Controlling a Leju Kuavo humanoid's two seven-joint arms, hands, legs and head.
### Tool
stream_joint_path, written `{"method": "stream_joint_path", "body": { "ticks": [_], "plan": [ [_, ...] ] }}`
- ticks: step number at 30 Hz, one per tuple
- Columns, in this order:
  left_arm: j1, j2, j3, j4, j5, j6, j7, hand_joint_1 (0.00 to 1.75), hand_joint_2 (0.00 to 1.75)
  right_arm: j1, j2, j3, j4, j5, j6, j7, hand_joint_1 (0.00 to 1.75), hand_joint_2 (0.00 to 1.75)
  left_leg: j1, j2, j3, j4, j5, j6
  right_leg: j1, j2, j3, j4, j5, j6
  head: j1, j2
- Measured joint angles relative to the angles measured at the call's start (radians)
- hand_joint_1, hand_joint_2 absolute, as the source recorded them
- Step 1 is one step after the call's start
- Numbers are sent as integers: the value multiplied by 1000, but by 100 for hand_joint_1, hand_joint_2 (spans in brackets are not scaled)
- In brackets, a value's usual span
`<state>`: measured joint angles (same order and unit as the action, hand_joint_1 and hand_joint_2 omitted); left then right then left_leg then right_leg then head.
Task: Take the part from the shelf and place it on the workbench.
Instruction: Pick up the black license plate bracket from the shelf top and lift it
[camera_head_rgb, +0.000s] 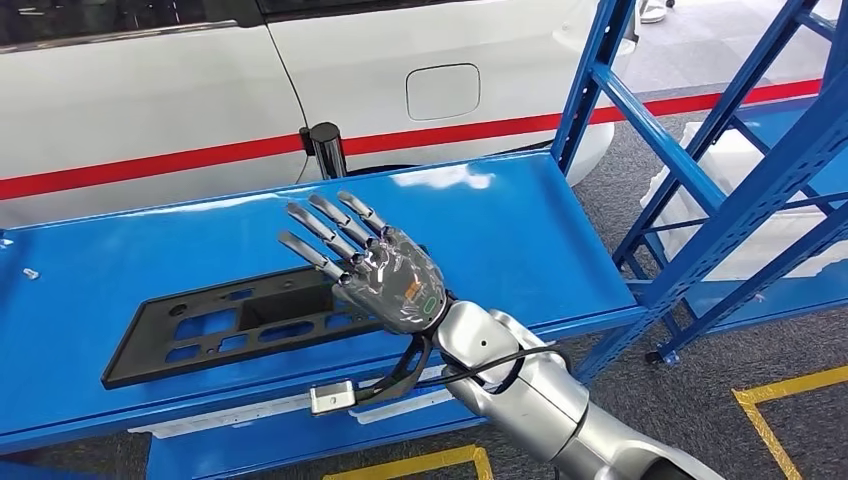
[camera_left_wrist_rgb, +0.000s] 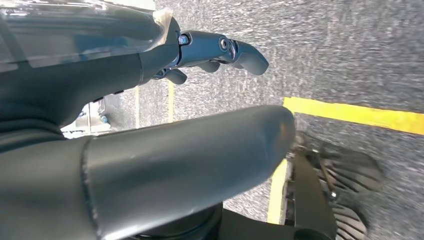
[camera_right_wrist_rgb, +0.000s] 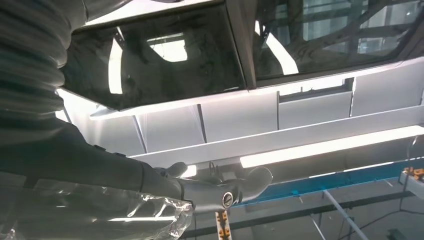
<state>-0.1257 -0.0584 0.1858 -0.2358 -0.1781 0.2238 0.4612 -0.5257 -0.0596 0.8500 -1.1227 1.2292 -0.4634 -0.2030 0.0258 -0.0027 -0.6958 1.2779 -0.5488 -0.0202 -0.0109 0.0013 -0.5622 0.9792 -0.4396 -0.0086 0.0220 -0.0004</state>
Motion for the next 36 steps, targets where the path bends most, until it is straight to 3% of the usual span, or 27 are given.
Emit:
{"method": "stream_joint_path", "body": {
  "ticks": [2, 3, 5, 6, 10, 15, 26, 36],
  "plan": [
    [0, 1, 0, 0, -1, 0, 0, 0, 0, 4, 0, 0, -9, -13, 17, -10, 0, 175, 11, 3, 73, -81, 55, -8, -3, 0, -20, 7, 11, 10, 0, 0],
    [-1, 1, 0, 0, -2, 1, 0, 0, 0, 6, 0, 1, -15, -23, 30, -17, 0, 175, 12, 4, 122, -147, 61, -11, -2, 0, -29, 12, 15, 16, 0, 0],
    [-5, 1, 0, 0, -5, 1, 0, 0, 0, 10, 4, 4, -24, -40, 60, -35, 0, 175, 9, 4, 186, -248, 42, -5, 2, -1, -41, 21, 24, 30, 1, 0],
    [-6, 1, 0, 0, -8, 1, 0, 0, 0, 13, 6, 9, -27, -47, 76, -44, 0, 175, 5, 2, 194, -270, 33, 2, 5, -2, -47, 23, 26, 35, 2, 0],
    [-7, 1, 0, 0, -17, 0, 0, 0, 0, 35, 20, 41, -22, -61, 108, -67, 0, 175, -10, 1, 183, -277, 40, 28, 5, -1, -58, 18, 38, 28, 2, 0],
    [-7, 2, 0, 0, -18, 0, 0, 0, 0, 40, 27, 68, -8, -66, 110, -70, 0, 175, -20, 1, 169, -276, 54, 48, -4, -1, -63, 5, 64, 53, 2, 0],
    [-8, 1, -3, 0, -35, 0, 0, 0, 0, 39, 49, 116, 38, -117, 109, -114, 0, 175, -22, 1, 163, -275, 57, 49, -5, -1, -67, 3, 69, 56, 2, 0],
    [-14, -6, -15, 0, -54, 3, 0, 0, 0, -23, 134, 168, 127, -211, 138, -80, 0, 175, -21, 2, 162, -275, 59, 46, -5, 0, -70, 5, 69, 56, 2, 0]
  ]
}}
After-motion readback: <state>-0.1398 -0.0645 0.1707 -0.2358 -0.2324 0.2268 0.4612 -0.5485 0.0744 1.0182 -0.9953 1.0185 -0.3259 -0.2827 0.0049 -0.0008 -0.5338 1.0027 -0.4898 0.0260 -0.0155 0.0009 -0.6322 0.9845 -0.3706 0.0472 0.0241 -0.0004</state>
